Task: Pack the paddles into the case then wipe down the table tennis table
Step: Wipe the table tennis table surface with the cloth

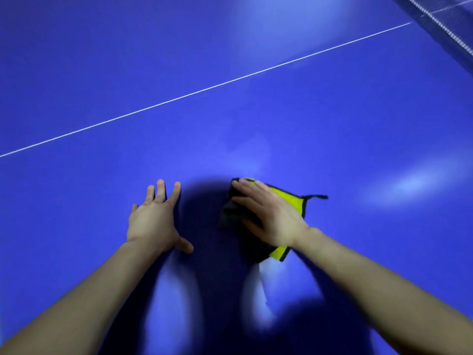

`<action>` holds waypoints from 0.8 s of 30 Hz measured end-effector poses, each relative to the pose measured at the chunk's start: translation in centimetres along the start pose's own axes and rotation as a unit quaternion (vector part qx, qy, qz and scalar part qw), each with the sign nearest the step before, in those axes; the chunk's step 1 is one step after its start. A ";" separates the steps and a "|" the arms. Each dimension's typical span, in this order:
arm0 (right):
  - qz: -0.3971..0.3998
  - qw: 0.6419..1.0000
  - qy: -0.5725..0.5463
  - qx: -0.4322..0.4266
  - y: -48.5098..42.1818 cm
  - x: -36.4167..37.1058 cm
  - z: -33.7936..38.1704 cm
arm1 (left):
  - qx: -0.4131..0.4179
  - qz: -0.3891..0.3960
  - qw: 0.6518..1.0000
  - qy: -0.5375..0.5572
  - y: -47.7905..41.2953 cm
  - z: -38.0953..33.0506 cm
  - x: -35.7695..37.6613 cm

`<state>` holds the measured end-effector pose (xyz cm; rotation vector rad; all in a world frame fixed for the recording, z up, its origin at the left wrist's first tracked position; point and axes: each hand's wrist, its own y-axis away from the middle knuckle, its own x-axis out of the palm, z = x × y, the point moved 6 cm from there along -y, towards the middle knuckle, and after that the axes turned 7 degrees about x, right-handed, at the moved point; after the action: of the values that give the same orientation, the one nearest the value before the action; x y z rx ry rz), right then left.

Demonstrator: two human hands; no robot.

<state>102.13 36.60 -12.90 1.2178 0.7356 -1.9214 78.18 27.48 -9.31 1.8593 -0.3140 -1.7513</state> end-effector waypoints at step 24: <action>-0.119 0.915 0.075 0.377 -21.9 -3.5 -14.1 | -0.054 -0.043 0.998 0.005 -4.3 8.8 -4.0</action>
<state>92.23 60.93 -13.38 1.8146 0.1949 -2.4425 68.24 31.04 -8.18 1.8279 -0.1347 -1.7775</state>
